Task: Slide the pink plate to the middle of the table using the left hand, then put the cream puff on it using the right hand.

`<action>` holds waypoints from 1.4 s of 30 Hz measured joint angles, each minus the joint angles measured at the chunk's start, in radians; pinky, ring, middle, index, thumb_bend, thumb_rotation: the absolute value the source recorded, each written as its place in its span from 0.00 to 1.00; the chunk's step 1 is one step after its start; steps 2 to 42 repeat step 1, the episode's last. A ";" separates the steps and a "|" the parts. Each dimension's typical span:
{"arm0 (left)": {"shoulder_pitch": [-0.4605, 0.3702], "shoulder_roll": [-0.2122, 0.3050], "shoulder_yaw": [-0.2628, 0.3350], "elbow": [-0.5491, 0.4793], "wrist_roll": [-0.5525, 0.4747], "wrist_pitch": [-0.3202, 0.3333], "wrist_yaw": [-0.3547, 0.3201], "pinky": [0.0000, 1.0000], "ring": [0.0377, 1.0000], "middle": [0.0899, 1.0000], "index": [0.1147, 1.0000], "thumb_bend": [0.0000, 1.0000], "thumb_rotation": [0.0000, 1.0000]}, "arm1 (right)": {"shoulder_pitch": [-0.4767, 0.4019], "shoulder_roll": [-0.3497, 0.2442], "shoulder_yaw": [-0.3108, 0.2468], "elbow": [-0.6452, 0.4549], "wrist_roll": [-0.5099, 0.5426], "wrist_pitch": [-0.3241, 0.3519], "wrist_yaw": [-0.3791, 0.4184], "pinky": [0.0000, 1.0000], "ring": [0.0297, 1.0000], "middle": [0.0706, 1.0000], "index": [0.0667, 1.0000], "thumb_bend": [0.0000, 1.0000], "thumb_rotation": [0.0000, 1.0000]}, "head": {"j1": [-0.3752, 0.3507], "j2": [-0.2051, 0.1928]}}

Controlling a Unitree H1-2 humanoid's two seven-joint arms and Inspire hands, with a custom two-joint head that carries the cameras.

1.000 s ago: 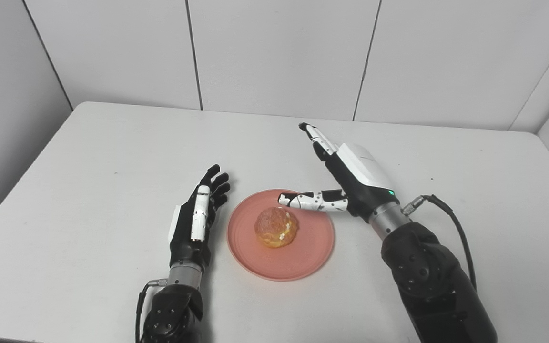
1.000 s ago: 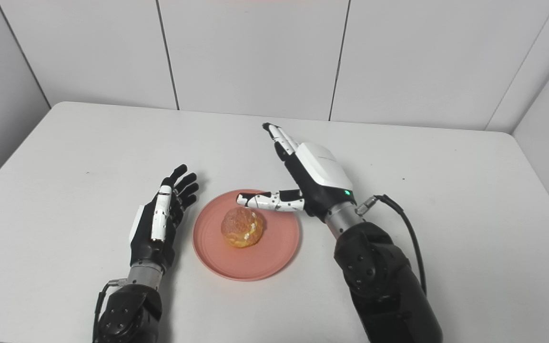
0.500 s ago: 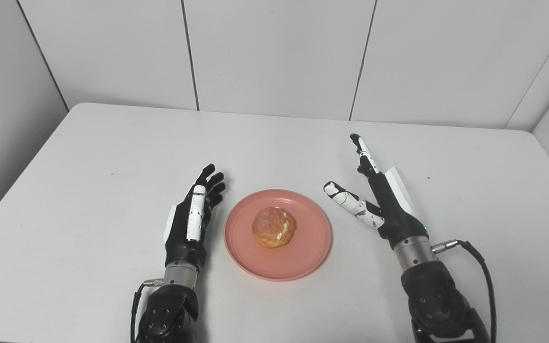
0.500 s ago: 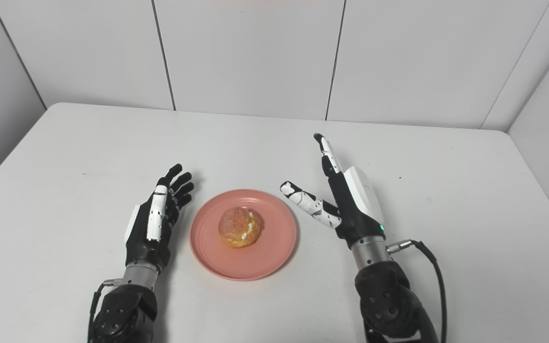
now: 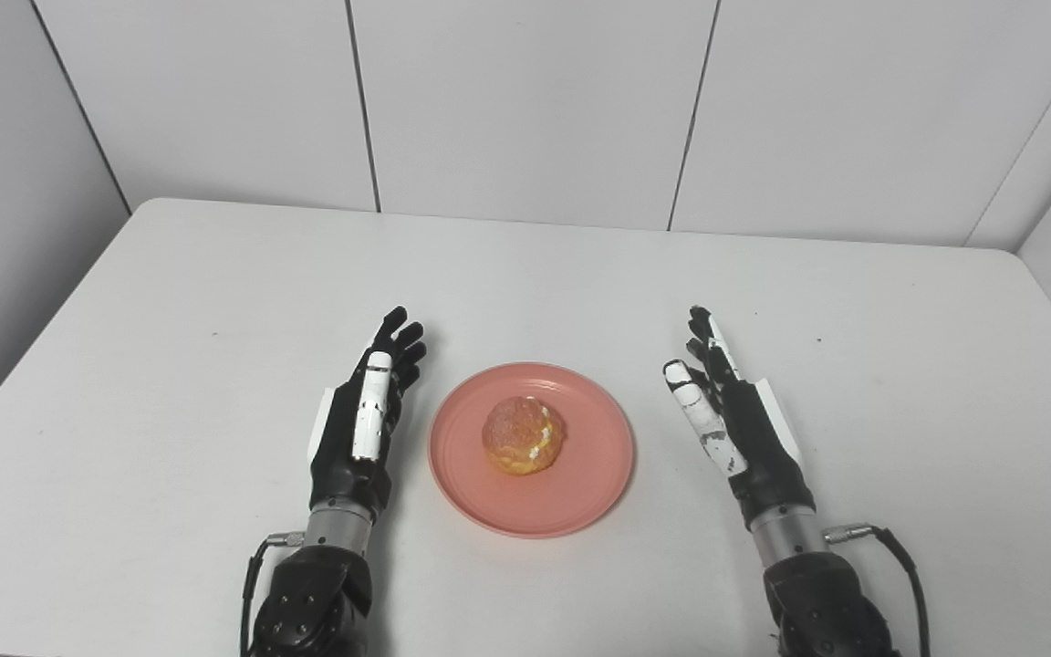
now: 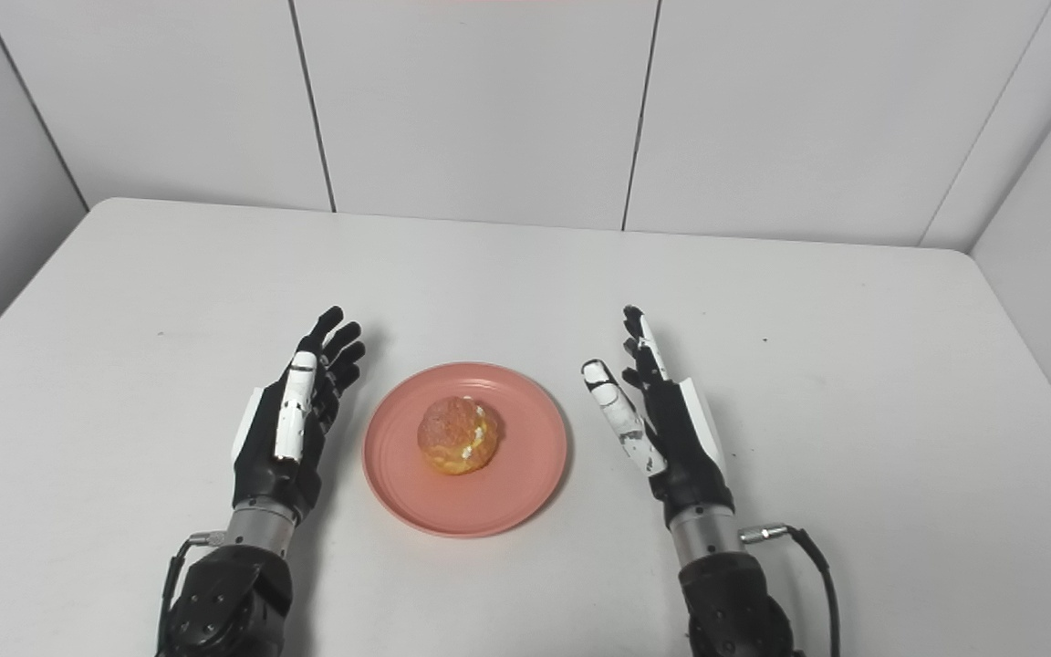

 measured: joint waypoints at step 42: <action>0.004 0.004 0.000 0.000 0.000 0.000 -0.004 0.99 0.93 0.93 0.91 0.47 1.00 | 0.002 0.003 -0.002 0.001 0.014 0.000 0.000 0.96 0.99 1.00 1.00 0.64 1.00 | 0.000 -0.002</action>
